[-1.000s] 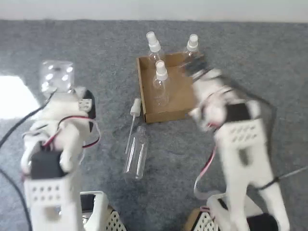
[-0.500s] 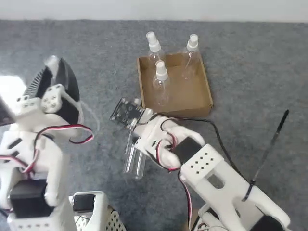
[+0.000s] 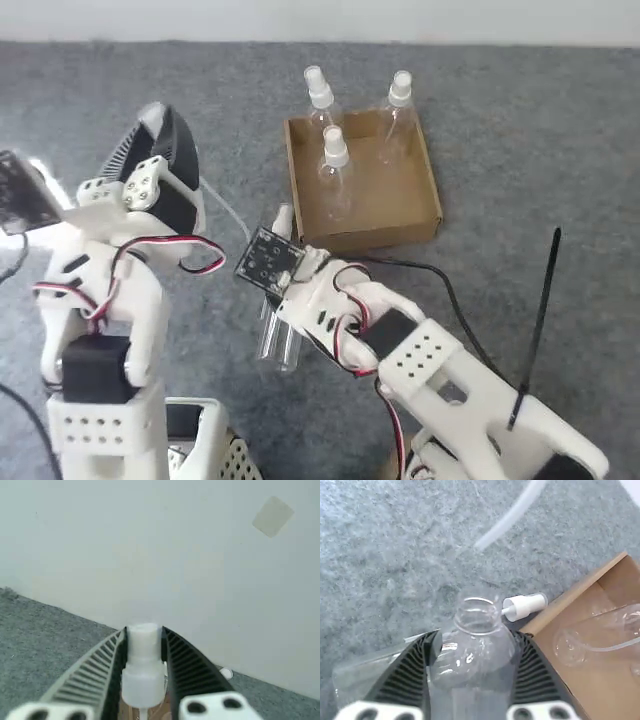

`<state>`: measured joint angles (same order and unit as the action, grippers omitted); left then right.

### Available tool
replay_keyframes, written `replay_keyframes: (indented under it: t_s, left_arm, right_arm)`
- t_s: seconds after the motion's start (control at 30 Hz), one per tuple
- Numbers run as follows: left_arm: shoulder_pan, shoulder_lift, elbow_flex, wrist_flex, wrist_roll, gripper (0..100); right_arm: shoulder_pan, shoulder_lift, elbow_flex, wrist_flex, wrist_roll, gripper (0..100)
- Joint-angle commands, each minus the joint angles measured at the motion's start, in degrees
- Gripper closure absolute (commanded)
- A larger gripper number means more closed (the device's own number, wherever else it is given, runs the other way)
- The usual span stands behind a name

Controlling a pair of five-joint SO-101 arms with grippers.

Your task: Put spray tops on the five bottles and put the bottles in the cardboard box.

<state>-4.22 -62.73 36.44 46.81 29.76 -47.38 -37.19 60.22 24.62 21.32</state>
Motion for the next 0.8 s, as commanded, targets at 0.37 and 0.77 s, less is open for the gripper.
replay_keyframes:
  t_s: [0.37,0.77]
  left_arm:
    - [5.5,-0.4,3.1,-2.0,0.7,99]
    - [5.7,-0.3,1.7,-5.0,0.6,99]
  right_arm:
    - [-0.5,-13.4,5.6,-4.5,-6.9,99.3]
    - [-2.3,-13.4,6.4,-4.6,-7.1,99.3]
